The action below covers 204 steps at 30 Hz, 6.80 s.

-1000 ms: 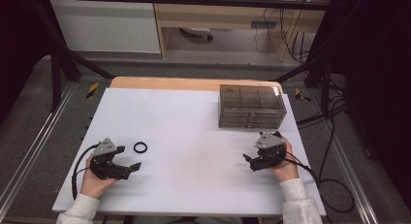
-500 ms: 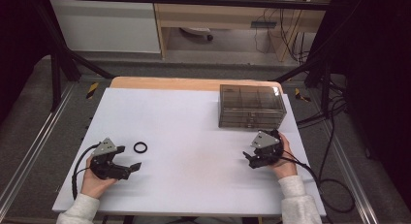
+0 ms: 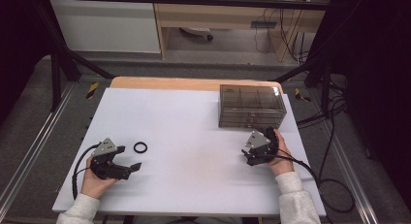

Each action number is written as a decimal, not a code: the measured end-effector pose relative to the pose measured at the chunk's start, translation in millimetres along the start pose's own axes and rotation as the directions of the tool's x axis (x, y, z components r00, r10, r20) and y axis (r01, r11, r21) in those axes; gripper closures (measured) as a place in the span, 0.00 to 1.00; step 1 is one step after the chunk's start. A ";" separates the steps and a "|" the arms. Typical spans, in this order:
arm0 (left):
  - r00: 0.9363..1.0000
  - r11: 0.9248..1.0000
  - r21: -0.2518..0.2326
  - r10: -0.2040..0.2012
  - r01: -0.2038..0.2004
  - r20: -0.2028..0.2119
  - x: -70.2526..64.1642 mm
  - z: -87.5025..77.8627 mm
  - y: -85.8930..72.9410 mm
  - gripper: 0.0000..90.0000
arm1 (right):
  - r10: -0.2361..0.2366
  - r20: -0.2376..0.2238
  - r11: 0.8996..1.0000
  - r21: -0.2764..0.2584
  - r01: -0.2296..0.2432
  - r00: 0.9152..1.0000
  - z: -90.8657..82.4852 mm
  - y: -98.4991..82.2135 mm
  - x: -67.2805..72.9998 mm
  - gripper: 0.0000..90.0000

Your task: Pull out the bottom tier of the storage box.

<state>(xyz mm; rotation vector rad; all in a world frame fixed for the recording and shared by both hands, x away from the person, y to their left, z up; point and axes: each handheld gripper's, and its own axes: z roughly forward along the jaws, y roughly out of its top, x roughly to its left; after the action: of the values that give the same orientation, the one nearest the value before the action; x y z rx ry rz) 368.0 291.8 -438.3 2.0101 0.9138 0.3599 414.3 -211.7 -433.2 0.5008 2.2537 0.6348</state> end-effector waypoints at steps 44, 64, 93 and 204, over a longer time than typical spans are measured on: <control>1.000 1.000 0.007 0.006 -0.006 -0.003 -0.7 2.2 -0.1 0.04 | -0.262 0.188 0.965 0.057 0.256 0.947 37.1 0.8 6.4 0.38; 1.000 1.000 0.009 0.010 -0.010 -0.008 -2.1 3.6 -0.1 0.04 | -0.369 0.271 0.929 0.087 0.359 0.889 47.8 -2.4 17.7 0.55; 1.000 1.000 0.016 0.009 -0.009 -0.009 -2.1 4.8 -0.6 0.04 | -0.439 0.351 0.898 0.138 0.418 0.827 64.6 -7.3 19.7 0.68; 1.000 1.000 0.013 0.014 -0.013 -0.003 -3.5 4.5 -0.4 0.05 | -0.487 0.465 0.868 0.168 0.467 0.739 64.5 -14.9 34.9 0.76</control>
<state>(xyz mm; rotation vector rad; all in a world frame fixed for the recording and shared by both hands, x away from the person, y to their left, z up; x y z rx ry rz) 367.9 286.7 -441.0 2.0287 0.9070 0.3659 436.4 -186.8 -500.2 0.0631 1.7889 0.1599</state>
